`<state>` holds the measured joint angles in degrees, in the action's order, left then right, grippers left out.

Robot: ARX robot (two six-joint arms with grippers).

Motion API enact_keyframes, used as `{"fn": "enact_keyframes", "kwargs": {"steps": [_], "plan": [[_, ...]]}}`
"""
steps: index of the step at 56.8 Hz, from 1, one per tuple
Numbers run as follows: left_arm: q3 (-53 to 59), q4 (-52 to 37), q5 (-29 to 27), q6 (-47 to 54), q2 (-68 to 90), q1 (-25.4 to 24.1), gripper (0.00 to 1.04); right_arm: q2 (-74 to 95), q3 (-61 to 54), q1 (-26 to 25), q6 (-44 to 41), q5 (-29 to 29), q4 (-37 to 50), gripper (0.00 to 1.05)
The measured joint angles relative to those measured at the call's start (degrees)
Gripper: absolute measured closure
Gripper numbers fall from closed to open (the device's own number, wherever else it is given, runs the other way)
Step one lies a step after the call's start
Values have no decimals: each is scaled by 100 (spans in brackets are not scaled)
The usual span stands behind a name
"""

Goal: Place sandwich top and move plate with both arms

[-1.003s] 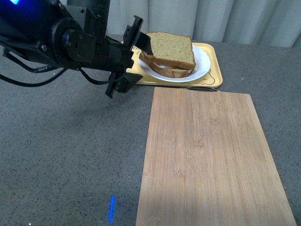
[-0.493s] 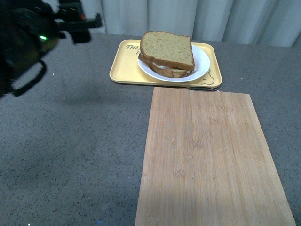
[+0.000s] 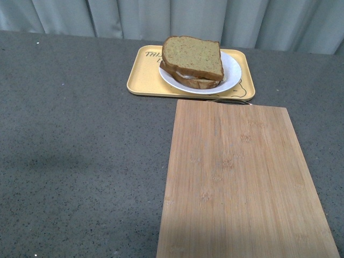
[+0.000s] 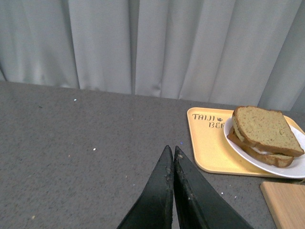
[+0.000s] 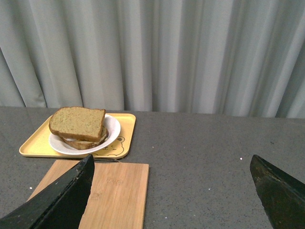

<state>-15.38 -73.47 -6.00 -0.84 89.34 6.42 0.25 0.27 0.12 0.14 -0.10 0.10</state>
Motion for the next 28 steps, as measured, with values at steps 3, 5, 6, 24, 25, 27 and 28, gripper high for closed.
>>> {"fn": "enact_keyframes", "kwargs": {"steps": [3,5,6,24,25,27,28], "plan": [[227,114,46,13,-310,-72,101,0,0,0,0,-2,0,9],[426,245,85,17,-629,-131,101,0,0,0,0,-2,0,9],[452,271,92,17,-682,-140,101,0,0,0,0,-2,0,9],[988,1569,564,37,-2516,-608,101,0,0,0,0,0,0,9],[1003,1600,564,37,-2562,-614,101,0,0,0,0,0,0,9],[1064,1725,570,37,-2763,-627,101,0,0,0,0,-2,0,9],[1095,1790,577,37,-2835,-627,101,0,0,0,-2,-2,0,9]]}}
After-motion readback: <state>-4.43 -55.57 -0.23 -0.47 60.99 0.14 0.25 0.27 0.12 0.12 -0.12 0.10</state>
